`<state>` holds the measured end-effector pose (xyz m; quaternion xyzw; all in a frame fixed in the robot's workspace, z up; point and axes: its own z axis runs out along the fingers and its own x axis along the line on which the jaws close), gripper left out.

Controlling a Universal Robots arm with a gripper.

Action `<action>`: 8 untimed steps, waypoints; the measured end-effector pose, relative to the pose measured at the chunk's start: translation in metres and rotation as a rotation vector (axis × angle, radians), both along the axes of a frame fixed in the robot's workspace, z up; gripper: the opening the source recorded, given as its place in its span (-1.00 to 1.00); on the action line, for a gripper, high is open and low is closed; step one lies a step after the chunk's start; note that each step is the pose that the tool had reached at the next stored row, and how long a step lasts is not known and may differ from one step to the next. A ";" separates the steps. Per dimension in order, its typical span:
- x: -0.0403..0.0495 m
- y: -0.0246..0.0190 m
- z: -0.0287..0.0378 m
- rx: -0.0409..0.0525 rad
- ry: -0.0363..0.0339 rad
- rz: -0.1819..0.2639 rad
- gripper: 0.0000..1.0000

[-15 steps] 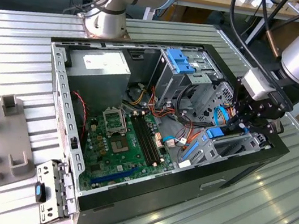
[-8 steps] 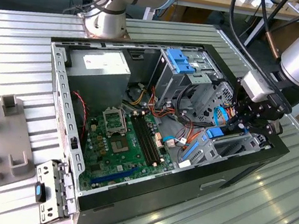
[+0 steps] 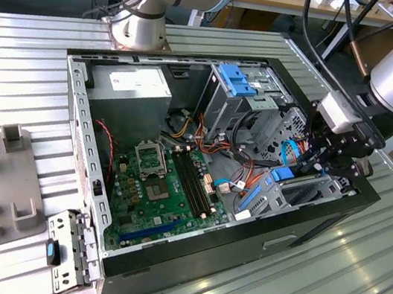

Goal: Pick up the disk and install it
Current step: 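Insert the second disk wire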

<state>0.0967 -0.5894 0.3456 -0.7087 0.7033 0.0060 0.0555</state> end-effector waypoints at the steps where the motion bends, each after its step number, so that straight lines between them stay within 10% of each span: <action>1: 0.0000 0.0000 0.0015 0.0000 0.0000 0.000 -0.52; 8: 0.0000 0.0000 0.0189 0.0011 0.0000 0.000 -0.52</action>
